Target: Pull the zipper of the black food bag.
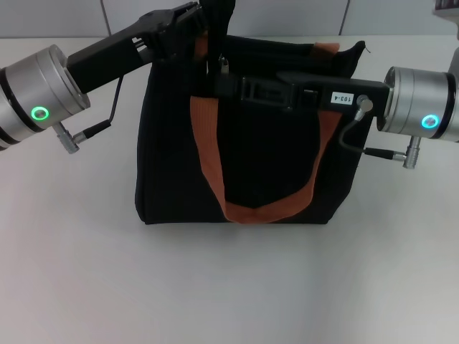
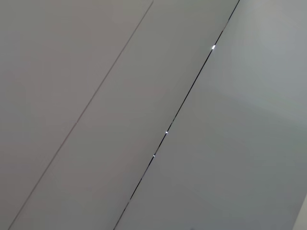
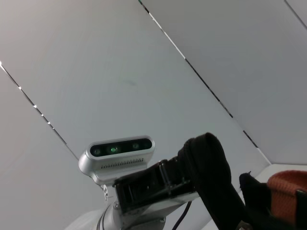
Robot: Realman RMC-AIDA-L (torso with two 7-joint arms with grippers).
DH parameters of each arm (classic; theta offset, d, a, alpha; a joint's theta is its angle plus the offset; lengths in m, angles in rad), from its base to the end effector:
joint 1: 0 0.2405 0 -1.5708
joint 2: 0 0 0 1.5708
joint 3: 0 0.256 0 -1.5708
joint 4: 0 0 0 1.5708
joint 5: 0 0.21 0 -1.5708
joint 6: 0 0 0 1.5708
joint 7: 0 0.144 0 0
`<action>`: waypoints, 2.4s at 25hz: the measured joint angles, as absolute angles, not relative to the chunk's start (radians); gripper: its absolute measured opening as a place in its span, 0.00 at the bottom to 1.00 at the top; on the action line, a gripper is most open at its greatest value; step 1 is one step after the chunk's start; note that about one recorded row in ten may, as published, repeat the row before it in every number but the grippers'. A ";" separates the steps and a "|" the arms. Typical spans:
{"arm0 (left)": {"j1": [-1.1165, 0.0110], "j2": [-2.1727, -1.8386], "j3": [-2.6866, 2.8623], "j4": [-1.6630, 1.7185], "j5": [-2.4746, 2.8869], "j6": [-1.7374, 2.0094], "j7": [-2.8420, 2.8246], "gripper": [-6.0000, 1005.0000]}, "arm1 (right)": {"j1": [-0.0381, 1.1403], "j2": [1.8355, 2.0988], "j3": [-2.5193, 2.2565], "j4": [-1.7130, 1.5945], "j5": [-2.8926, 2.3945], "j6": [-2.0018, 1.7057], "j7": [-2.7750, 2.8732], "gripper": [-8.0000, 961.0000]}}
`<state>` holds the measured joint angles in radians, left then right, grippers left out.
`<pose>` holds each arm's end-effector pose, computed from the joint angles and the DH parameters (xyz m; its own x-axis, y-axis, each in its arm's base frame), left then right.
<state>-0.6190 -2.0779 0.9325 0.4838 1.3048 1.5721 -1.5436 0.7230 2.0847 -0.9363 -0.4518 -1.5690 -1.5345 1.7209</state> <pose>-0.1796 0.3589 0.0053 0.3559 0.3836 0.8522 0.5126 -0.8426 0.1652 0.1648 0.3603 -0.0328 0.4893 -0.5881 -0.6440 -0.5544 -0.7798 0.2909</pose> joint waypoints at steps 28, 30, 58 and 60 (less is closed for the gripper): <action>-0.616 -2.080 0.935 0.482 1.300 1.573 -1.540 0.04 | 0.700 2.071 -0.933 -0.478 -1.573 -1.520 1.782 0.01; -0.614 -2.080 0.934 0.482 1.300 1.573 -1.535 0.04 | 0.700 2.066 -0.935 -0.483 -1.576 -1.520 1.795 0.01; -0.533 -2.070 0.931 0.491 1.193 1.583 -1.469 0.05 | 0.675 2.042 -0.926 -0.494 -1.583 -1.506 1.872 0.01; -0.536 -2.071 0.933 0.491 1.193 1.584 -1.469 0.05 | 0.664 2.048 -0.924 -0.507 -1.555 -1.517 1.840 0.01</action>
